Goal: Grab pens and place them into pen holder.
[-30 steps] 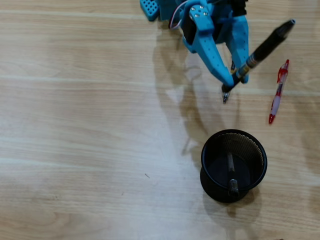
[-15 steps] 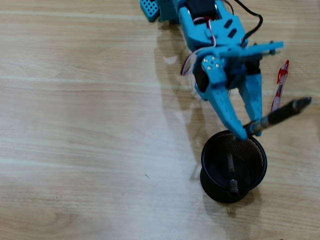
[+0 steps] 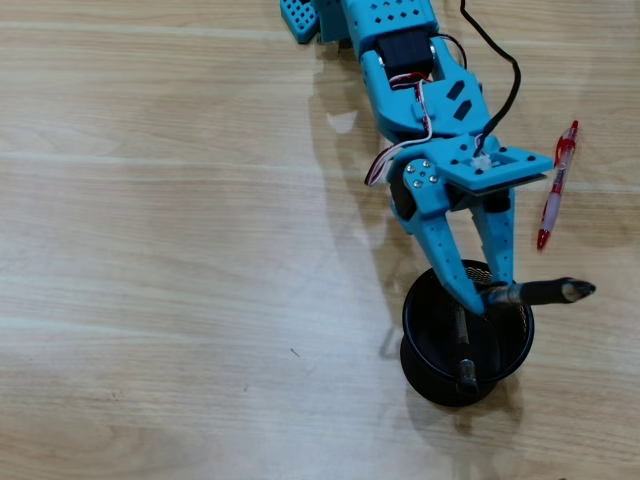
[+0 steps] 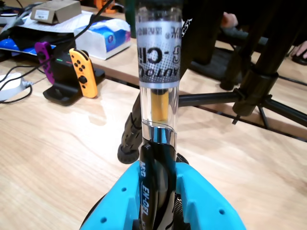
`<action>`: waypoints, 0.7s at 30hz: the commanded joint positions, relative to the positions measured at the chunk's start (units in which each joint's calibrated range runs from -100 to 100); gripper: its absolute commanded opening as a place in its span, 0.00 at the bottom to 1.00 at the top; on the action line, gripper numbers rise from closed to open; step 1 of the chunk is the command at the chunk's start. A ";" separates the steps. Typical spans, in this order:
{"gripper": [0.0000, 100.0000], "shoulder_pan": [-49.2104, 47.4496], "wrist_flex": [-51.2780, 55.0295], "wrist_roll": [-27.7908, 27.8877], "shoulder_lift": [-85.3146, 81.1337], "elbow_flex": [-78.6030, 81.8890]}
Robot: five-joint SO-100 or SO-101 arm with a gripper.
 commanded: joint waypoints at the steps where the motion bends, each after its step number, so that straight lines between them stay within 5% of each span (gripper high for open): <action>1: 0.05 0.43 -1.33 -1.36 -0.56 -0.30; 17: 0.09 -0.76 -0.51 -0.88 -3.96 -0.30; 21: 0.02 -1.95 -0.32 1.79 -12.37 5.76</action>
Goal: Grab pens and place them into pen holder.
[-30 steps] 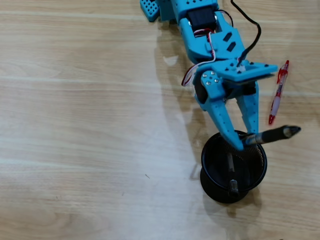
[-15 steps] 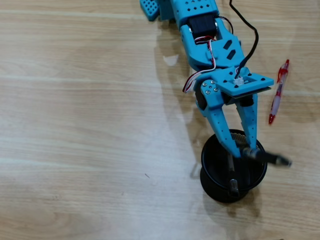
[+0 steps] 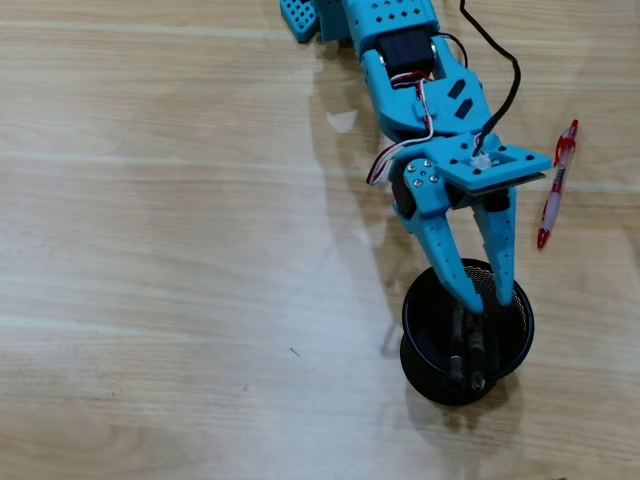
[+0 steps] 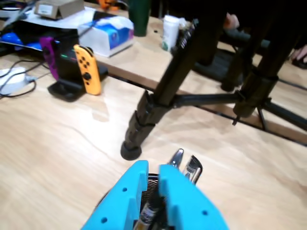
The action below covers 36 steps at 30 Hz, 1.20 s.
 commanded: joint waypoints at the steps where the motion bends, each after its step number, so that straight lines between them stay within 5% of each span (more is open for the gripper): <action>1: 0.02 -2.11 1.13 1.63 -15.00 7.98; 10: 0.02 -2.84 34.57 0.79 -37.50 18.12; 24: 0.02 -7.41 81.32 -10.46 -49.90 19.02; 36: 0.02 -21.95 86.51 -25.28 -29.01 6.72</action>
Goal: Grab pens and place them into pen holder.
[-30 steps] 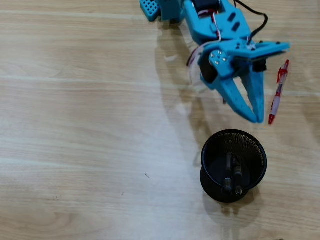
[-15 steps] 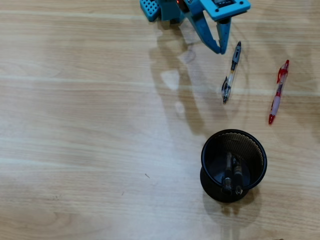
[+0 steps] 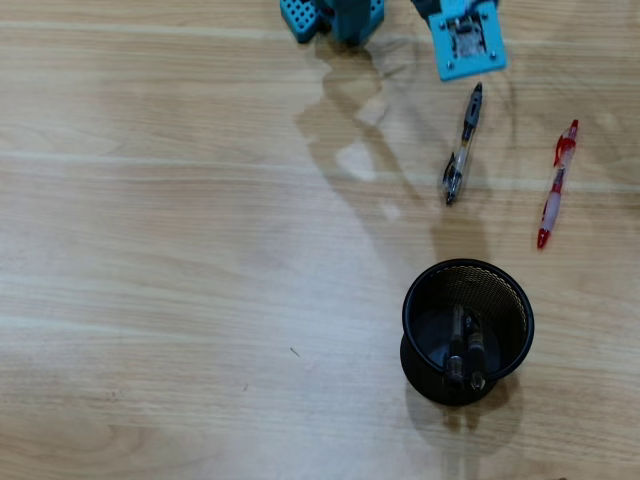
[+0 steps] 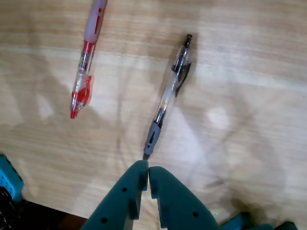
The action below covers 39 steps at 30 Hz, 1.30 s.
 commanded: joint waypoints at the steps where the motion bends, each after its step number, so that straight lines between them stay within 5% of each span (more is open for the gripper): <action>1: 0.02 -1.08 0.54 -2.76 11.01 -11.25; 8: 0.03 -1.36 6.64 -6.69 22.05 -21.02; 17: 0.24 -1.63 9.92 -6.74 23.07 -22.83; 39: 0.25 -8.22 -2.56 -10.87 42.26 -21.21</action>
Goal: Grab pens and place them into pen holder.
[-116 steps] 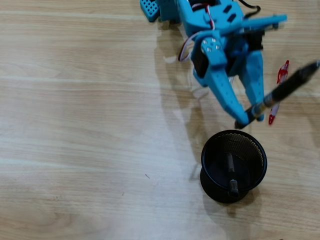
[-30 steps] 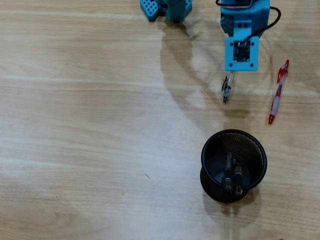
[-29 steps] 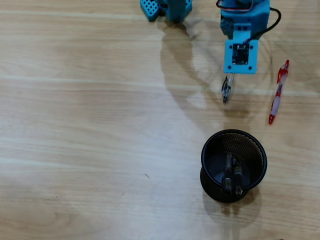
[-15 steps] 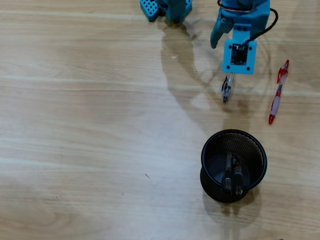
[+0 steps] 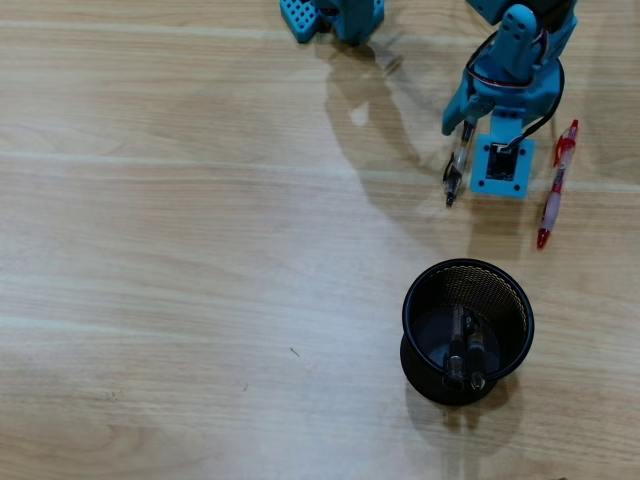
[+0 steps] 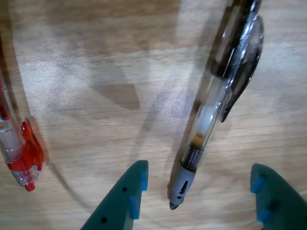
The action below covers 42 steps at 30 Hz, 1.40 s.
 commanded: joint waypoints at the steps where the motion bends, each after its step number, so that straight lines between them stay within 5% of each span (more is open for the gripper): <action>1: 0.25 -0.60 -0.94 -1.30 0.54 -0.71; 12: 0.29 0.14 -20.80 -1.30 -0.05 14.13; 20: 0.27 1.14 -20.98 -1.36 -3.70 19.11; 34: 0.02 1.23 -20.62 -1.36 -6.08 22.64; 42: 0.02 2.15 -20.53 -0.78 -8.46 21.92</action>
